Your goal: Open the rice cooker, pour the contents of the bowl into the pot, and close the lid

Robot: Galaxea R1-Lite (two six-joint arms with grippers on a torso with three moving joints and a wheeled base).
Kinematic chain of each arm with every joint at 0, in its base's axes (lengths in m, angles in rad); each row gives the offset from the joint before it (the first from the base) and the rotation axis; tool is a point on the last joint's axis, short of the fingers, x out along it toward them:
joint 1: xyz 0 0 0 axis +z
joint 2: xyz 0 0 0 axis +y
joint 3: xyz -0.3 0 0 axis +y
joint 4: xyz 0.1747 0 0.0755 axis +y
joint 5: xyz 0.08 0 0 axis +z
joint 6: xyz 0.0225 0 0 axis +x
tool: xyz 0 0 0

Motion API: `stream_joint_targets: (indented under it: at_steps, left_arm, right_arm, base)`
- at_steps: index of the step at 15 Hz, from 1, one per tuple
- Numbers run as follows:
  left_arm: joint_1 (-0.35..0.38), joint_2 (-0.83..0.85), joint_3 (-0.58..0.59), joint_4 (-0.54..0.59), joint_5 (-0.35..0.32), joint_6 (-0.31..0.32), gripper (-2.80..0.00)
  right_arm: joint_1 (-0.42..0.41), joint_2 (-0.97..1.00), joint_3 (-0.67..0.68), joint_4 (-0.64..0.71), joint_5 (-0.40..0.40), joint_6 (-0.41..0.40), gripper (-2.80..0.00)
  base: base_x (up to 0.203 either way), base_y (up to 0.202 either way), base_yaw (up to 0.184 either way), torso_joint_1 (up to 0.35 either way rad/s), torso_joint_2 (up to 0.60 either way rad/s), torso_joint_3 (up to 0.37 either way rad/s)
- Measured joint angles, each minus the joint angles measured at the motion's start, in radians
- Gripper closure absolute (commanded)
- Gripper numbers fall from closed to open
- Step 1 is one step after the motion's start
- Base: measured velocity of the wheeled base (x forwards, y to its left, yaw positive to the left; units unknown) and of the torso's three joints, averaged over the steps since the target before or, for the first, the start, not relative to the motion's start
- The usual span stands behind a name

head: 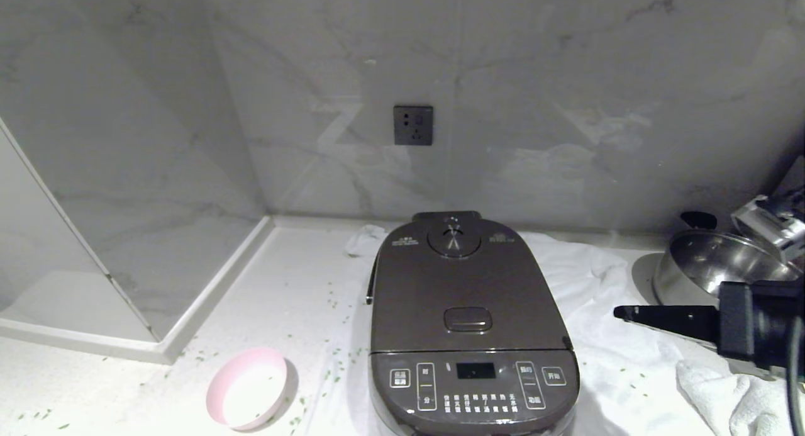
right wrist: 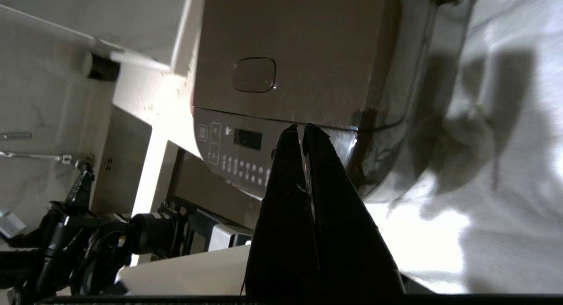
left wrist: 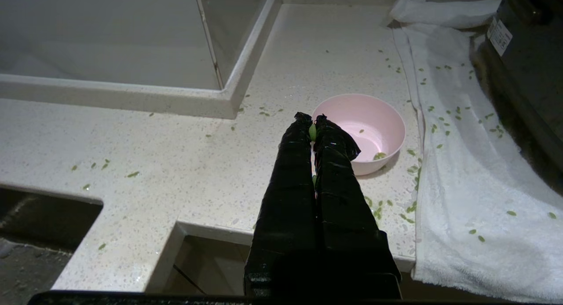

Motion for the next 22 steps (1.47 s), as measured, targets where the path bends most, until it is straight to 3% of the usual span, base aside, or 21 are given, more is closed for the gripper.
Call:
stream_joint_targets:
  at_steps: [2,5,8,11,15,22]
  left_arm:
    - [0.001,-0.001,0.002,0.001,0.000,0.001,0.00]
    - [0.002,-0.001,0.003,0.003,0.000,0.002,0.00]
    - [0.001,-0.001,0.003,0.004,0.001,-0.001,0.00]
    - [0.001,-0.001,0.003,0.005,0.001,0.000,0.00]
    - [0.002,-0.001,0.003,0.006,0.000,0.002,0.00]
    - [0.002,-0.001,0.003,0.006,-0.001,0.009,0.00]
  right_arm:
    - [0.043,0.115,-0.030,-0.014,-0.005,0.007,0.00]
    - [0.178,0.232,-0.056,-0.022,-0.063,0.004,0.00]
    - [0.299,0.256,-0.064,-0.022,-0.075,0.000,0.00]
    - [0.353,0.239,-0.061,-0.018,-0.075,0.006,0.00]
    - [0.341,0.199,-0.037,-0.015,-0.072,0.010,0.00]
    - [0.173,0.169,0.003,0.012,0.048,0.005,0.00]
  base:
    - [0.000,0.000,0.000,0.000,0.00,0.000]
    - [0.000,0.000,0.000,0.000,0.00,0.000]
    - [0.000,0.000,0.000,0.000,0.00,0.000]
    - [0.000,0.000,0.000,0.000,0.00,0.000]
    - [0.000,0.000,0.000,0.000,0.00,0.000]
    - [0.000,0.000,0.000,0.000,0.00,0.000]
